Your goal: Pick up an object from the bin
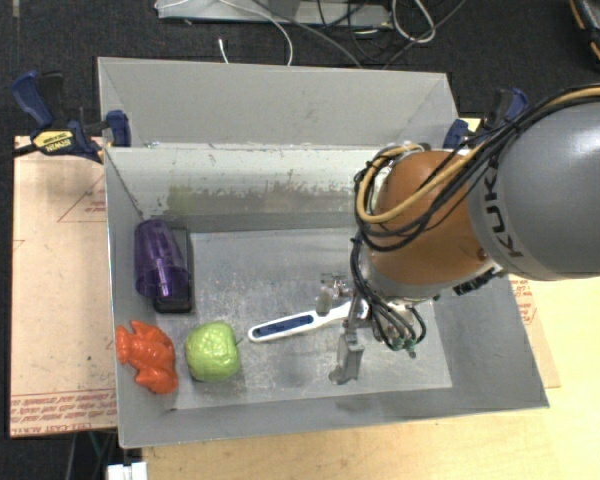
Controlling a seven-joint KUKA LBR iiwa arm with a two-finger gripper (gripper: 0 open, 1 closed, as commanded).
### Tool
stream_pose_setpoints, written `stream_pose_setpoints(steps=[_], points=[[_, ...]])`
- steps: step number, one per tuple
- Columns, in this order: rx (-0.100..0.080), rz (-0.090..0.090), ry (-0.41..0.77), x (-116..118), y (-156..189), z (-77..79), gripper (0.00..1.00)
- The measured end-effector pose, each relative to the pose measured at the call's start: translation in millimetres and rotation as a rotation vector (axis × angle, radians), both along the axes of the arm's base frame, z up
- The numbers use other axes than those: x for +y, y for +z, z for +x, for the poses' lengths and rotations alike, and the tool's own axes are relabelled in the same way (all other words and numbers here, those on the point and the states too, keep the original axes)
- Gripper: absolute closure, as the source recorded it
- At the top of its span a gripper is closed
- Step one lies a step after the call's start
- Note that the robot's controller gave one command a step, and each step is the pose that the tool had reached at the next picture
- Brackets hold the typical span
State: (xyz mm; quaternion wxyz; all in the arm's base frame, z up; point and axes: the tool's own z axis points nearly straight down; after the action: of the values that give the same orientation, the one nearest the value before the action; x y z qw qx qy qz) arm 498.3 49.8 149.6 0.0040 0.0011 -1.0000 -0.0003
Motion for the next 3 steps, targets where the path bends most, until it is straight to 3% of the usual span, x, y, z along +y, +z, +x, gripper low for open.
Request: stream_pose_setpoints(steps=[1, 2, 3], points=[[-0.008, 0.000, -0.003, 0, 4, 1.7, 0.00], [-0.004, 0.001, 0.200, -76, -82, 53.3, 0.00], [-0.011, 0.004, 0.281, -74, -80, 47.7, 0.00]])
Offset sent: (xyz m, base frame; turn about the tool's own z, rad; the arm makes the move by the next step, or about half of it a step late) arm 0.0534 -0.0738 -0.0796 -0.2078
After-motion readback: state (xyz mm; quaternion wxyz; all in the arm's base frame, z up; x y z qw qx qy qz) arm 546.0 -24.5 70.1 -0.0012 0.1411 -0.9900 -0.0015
